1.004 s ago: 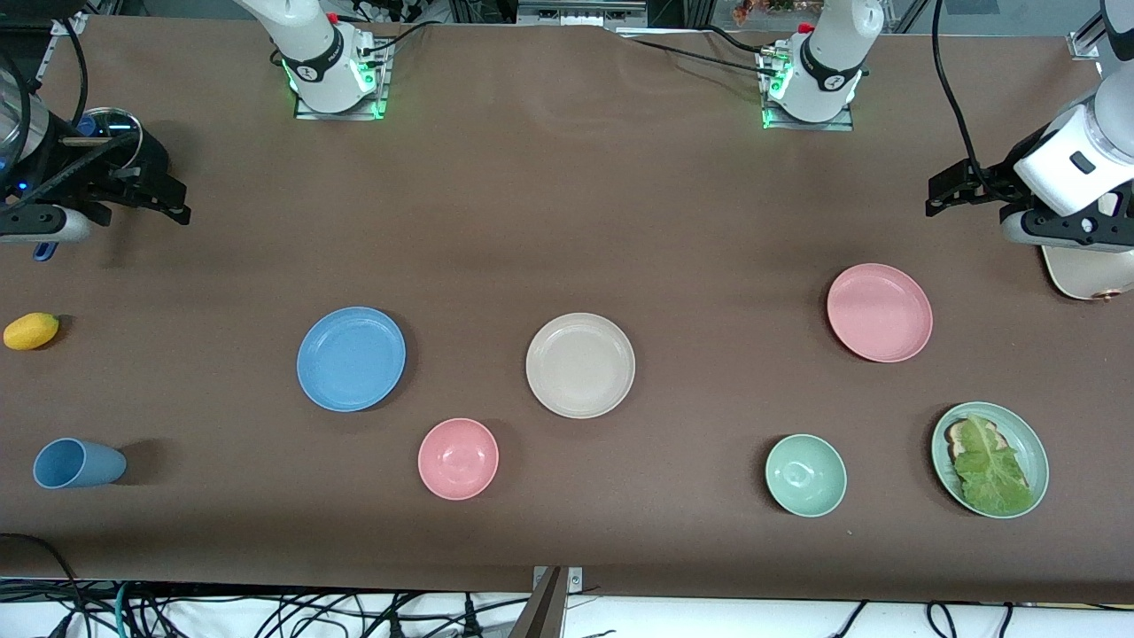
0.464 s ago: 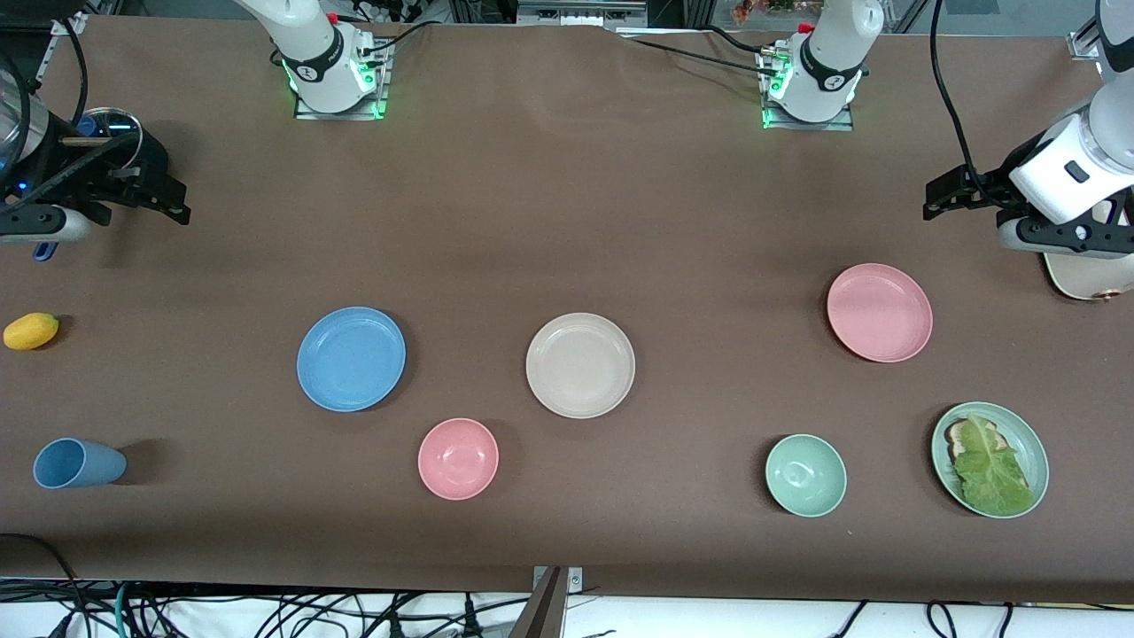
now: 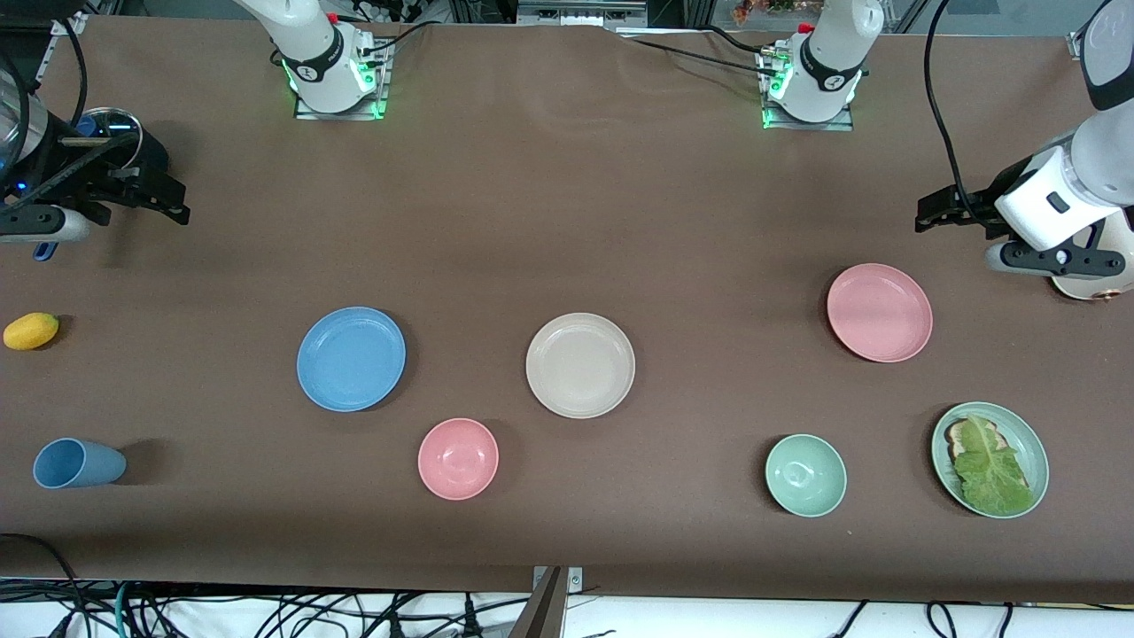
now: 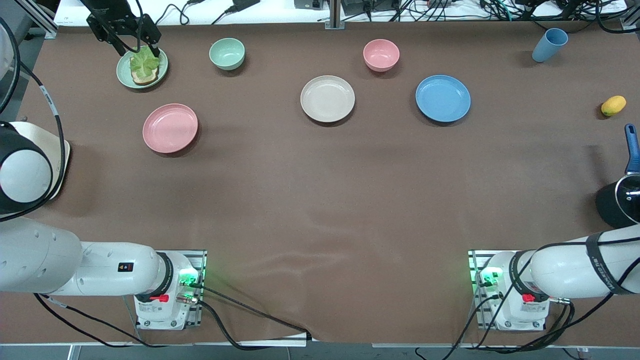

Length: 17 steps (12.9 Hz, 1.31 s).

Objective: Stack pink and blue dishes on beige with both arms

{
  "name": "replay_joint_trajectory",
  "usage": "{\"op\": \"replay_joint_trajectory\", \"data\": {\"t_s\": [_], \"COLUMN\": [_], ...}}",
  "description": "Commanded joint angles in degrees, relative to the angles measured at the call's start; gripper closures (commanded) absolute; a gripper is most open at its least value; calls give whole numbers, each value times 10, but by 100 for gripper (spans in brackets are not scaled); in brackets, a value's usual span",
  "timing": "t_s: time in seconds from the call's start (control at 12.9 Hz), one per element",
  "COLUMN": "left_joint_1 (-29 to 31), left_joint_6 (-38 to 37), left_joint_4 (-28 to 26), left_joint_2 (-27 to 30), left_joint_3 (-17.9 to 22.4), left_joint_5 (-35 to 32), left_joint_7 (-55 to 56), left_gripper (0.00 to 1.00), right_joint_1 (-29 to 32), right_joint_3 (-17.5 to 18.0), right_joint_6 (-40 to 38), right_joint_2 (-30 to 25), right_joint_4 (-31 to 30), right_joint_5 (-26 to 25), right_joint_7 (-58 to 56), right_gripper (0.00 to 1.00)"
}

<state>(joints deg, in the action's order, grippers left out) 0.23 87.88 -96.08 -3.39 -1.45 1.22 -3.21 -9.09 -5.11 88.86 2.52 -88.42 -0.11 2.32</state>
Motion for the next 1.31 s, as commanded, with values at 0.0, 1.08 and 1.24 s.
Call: {"op": "replay_joint_trajectory", "data": {"t_s": [0.0, 1.08, 1.24], "left_joint_1": [4, 21, 41], "left_joint_6": [-9, 52, 76], "left_joint_4": [50, 50, 41], "left_joint_2": [-32, -144, -150], "left_joint_3": [-1, -1, -2], "left_joint_5": [-5, 3, 8], "left_joint_7": [-6, -15, -47], "left_gripper": [0, 0, 0], "right_joint_1": [4, 4, 5], "right_joint_3": [0, 1, 1], "right_joint_6": [-12, -3, -3], "right_joint_2": [6, 11, 11], "right_joint_4": [16, 19, 19], "right_joint_5": [9, 8, 6], "right_joint_7": [3, 6, 5], "right_gripper": [0, 0, 0]}}
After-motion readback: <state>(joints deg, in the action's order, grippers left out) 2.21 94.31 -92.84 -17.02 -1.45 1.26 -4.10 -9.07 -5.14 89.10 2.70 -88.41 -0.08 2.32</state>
